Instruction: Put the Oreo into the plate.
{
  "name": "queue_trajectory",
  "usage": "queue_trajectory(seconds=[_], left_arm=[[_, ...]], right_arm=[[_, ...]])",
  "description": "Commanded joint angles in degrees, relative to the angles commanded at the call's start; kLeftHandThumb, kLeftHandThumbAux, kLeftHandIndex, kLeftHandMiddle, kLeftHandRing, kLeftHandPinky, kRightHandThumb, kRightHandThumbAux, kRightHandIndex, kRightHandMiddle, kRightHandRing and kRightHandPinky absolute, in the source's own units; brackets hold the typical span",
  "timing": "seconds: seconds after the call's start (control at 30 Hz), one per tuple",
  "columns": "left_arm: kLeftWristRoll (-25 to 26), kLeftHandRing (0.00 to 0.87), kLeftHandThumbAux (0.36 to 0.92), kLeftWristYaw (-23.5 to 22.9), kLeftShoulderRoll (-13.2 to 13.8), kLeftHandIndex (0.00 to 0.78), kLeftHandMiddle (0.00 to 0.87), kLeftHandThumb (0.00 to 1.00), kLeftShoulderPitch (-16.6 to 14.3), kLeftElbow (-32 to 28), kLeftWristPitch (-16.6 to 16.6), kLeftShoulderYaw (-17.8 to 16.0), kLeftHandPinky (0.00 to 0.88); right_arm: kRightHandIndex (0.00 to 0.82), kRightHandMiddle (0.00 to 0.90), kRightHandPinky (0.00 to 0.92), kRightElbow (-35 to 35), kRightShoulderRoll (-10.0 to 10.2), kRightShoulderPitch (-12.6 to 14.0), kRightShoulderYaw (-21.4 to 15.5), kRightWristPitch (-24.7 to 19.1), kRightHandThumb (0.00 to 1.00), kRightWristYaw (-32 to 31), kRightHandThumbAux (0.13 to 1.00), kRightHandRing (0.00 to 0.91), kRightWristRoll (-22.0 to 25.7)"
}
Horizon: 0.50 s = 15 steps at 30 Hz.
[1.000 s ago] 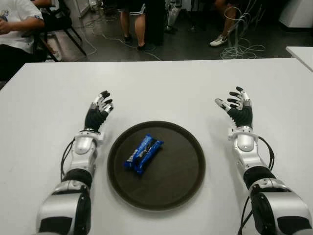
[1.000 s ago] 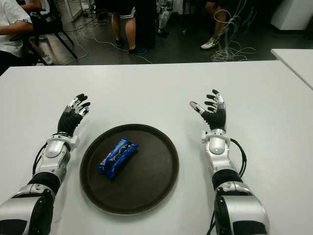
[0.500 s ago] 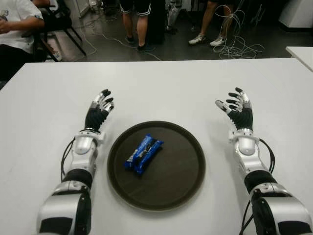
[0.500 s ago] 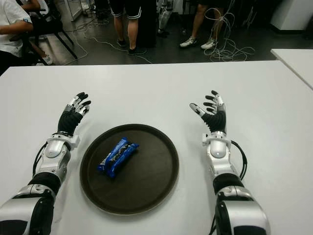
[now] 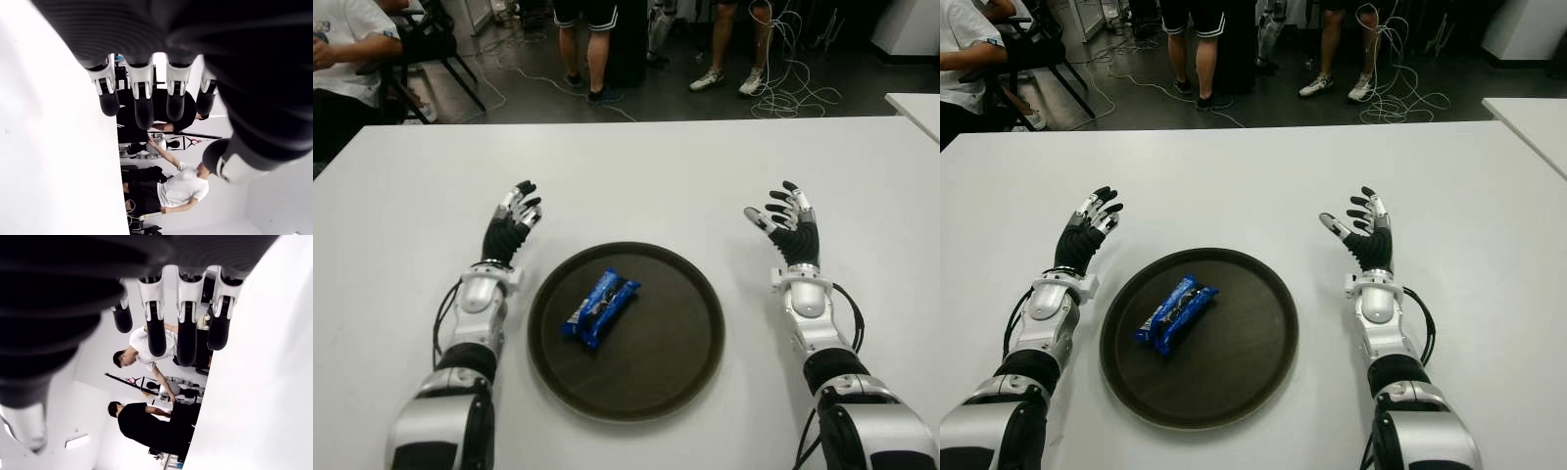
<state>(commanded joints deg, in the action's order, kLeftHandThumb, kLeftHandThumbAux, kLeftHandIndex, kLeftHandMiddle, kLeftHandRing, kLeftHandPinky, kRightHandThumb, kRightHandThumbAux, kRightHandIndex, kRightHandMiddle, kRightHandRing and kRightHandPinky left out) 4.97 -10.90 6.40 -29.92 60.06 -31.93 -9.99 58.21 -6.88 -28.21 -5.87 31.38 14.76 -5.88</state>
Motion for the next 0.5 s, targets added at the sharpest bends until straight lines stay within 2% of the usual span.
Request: queue_trajectory(seconds=[0.3,0.5], left_arm=[[0.85,0.1,0.629,-0.55,-0.21,0.04,0.112,0.071,0.26,-0.17,0.91,-0.14,0.081],[0.68,0.105,0.612,-0.71,-0.04,0.043,0.113,0.076,-0.05,0.62,1.43,-0.11,0.083]], right_arm=[[0.152,0.253,0.269,0.25,0.46,-0.04,0.3,0.01,0.0,0.22,0.628,0.275,-0.03],[0.143,0.247,0.28,0.31,0.69,0.07,0.97,0.18,0.0,2.06,0.619,0.271,-1.14]])
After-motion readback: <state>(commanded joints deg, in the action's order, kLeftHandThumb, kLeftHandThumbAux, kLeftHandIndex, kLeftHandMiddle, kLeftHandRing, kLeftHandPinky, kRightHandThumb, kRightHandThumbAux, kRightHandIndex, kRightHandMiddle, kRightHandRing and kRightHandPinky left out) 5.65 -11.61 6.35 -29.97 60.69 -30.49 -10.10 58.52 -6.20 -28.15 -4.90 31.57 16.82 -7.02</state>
